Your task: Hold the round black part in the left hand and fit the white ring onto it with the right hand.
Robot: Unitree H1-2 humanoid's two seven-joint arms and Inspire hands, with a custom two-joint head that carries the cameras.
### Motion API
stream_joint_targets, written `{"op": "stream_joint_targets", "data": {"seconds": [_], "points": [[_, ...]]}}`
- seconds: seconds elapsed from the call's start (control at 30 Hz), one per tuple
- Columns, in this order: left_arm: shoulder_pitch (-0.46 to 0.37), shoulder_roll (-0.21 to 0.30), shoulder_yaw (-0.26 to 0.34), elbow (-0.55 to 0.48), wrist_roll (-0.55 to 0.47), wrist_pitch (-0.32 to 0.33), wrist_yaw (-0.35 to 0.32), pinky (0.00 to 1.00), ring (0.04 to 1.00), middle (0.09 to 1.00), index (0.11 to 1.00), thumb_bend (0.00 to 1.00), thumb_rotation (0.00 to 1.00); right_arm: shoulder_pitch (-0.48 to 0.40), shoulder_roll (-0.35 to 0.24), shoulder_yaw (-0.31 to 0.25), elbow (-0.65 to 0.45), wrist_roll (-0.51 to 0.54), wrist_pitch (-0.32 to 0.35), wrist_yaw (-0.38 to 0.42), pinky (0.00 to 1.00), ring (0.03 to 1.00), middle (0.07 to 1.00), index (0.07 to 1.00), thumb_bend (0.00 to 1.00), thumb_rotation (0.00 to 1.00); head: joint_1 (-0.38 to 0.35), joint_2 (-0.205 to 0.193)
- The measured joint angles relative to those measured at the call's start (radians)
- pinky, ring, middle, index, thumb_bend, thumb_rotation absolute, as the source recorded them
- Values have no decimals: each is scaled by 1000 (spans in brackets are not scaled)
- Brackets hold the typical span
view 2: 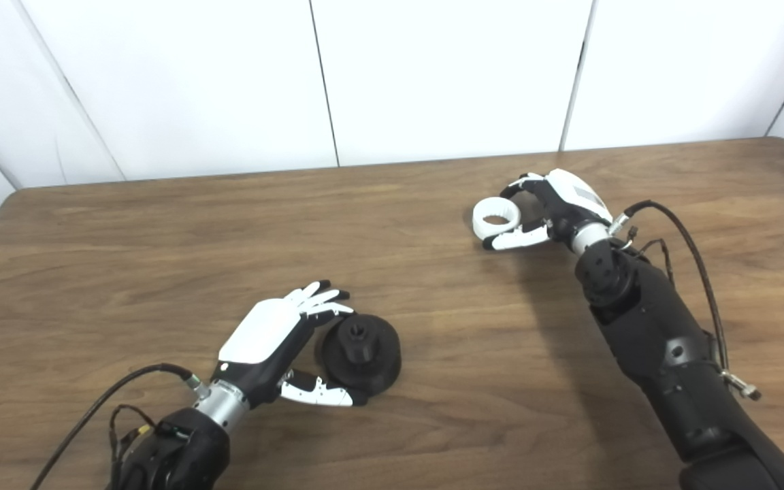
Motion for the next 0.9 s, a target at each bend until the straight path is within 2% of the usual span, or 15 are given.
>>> {"op": "stream_joint_targets", "data": {"seconds": [0.27, 0.43, 0.9], "points": [[0, -1, 1, 0, 0, 0, -1, 958, 984, 911, 691, 799, 412, 0, 2, -1, 3, 3, -3, -4, 903, 980, 929, 725, 748, 329, 6, -2], [0, -1, 1, 0, 0, 1, -1, 961, 986, 915, 692, 799, 406, 0, 9, -2, 10, 4, -9, -14, 895, 976, 923, 708, 738, 298, 8, -2], [0, -3, 2, -3, 0, 9, -6, 959, 985, 915, 690, 803, 411, 0, 16, -4, 22, 7, -21, -47, 868, 967, 917, 694, 735, 307, 8, 0]]}}
